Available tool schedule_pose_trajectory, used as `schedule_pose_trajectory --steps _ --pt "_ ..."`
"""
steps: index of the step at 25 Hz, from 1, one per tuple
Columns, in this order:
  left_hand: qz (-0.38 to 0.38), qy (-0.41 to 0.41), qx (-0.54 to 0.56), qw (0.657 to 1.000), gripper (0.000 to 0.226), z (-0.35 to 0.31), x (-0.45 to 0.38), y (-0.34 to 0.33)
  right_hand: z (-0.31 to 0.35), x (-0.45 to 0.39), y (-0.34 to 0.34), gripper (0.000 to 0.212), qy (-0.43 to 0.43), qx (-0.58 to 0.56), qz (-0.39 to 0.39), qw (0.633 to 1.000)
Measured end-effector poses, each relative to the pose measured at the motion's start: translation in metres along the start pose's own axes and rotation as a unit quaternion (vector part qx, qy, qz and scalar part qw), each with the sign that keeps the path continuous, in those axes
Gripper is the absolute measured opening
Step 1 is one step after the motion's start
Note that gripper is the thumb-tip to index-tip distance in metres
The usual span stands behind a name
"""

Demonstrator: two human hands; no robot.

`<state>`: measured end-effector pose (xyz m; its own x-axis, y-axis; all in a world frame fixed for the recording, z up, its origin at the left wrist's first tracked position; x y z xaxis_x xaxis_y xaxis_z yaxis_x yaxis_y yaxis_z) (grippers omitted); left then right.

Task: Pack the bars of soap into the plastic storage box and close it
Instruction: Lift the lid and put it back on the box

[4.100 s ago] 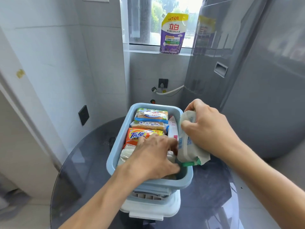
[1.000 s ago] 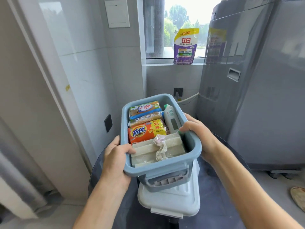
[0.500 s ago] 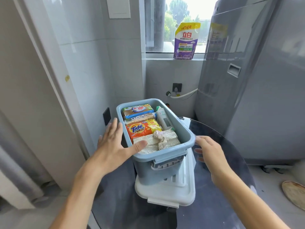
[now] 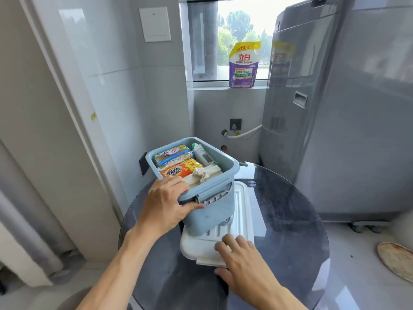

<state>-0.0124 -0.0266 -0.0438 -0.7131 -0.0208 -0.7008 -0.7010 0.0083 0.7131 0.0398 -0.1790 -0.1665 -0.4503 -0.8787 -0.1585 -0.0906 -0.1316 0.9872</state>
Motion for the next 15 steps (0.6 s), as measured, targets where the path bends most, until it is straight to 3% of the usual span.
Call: schedule_pose_trajectory --steps 3,7,9,15 --pt "-0.014 0.012 -0.032 0.999 0.056 -0.007 -0.012 -0.011 -0.026 -0.006 0.001 0.033 -0.042 0.012 -0.014 0.999" --pt "-0.079 0.037 -0.045 0.995 0.058 -0.004 -0.03 -0.014 -0.053 -0.002 -0.001 0.048 -0.059 0.066 -0.009 0.996" --pt "-0.106 0.047 -0.048 0.992 0.053 -0.003 -0.04 -0.018 -0.076 0.003 -0.001 0.048 -0.111 0.059 -0.009 0.992" --pt "-0.001 0.033 -0.061 0.998 0.05 -0.04 -0.049 -0.066 -0.109 -0.003 -0.008 0.025 -0.204 -0.047 -0.011 0.978"
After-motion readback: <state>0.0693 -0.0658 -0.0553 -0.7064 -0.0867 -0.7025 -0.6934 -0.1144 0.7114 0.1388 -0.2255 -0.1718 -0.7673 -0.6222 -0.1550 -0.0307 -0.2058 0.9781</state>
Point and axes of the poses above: each hand's wrist, its own x-axis away from the middle knuckle, its own y-axis out of the back of the hand, z = x × y, the point moved 8 cm from there along -x, towards the middle knuckle, and after that the axes turned 11 degrees about -y, right-handed, at the moved point
